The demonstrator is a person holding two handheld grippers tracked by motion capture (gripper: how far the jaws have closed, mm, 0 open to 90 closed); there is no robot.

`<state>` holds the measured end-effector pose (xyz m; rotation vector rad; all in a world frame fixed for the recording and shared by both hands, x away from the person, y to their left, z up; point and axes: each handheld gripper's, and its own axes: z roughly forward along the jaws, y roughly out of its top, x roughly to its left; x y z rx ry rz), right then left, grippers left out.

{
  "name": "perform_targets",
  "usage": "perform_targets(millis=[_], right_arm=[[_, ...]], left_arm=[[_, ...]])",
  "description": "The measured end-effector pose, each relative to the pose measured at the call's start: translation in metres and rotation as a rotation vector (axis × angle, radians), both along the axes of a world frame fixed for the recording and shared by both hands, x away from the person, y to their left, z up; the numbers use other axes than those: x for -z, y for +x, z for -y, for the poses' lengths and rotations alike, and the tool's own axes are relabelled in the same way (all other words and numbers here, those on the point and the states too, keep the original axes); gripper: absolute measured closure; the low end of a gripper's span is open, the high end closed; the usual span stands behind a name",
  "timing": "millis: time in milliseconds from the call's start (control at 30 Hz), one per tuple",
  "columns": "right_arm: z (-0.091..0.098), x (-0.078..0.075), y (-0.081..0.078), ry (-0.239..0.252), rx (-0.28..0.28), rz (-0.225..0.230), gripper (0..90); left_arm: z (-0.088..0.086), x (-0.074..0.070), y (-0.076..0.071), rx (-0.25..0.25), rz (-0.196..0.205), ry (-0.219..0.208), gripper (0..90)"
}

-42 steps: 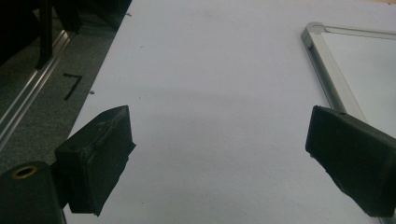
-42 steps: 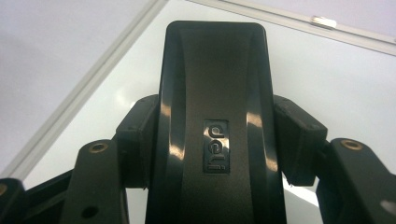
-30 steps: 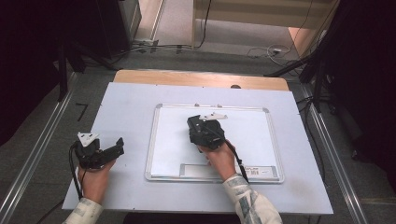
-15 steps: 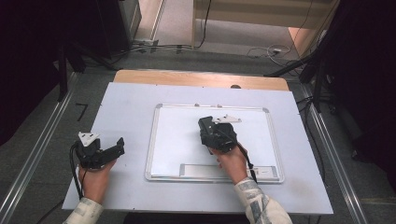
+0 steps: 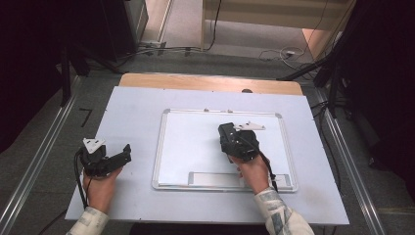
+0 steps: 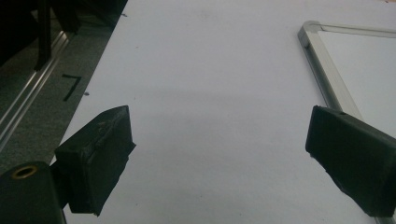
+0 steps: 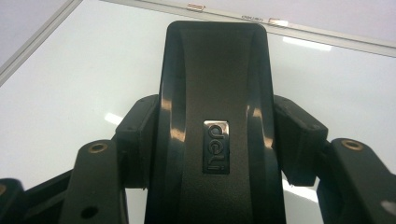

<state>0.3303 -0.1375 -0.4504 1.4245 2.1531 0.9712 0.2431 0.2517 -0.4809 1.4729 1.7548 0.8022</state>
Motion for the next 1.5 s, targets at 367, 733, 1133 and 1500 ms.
perform_targets(millis=[367,733,1133,1500], right_arm=[[0.013,-0.001,-0.003,0.0,0.015,0.003,37.1],[0.027,-0.001,-0.005,-0.008,0.042,0.005,37.0],[0.044,0.0,-0.006,-0.021,0.079,0.007,37.0],[0.061,-0.001,-0.01,-0.029,0.109,0.012,37.0]], left_arm=[[0.0,0.0,0.001,0.0,0.001,0.0,7.7],[0.0,0.0,0.0,0.001,0.002,0.0,7.7],[0.0,-0.001,0.0,0.001,0.002,-0.001,7.7],[0.0,-0.001,0.0,0.001,0.001,-0.002,7.7]])
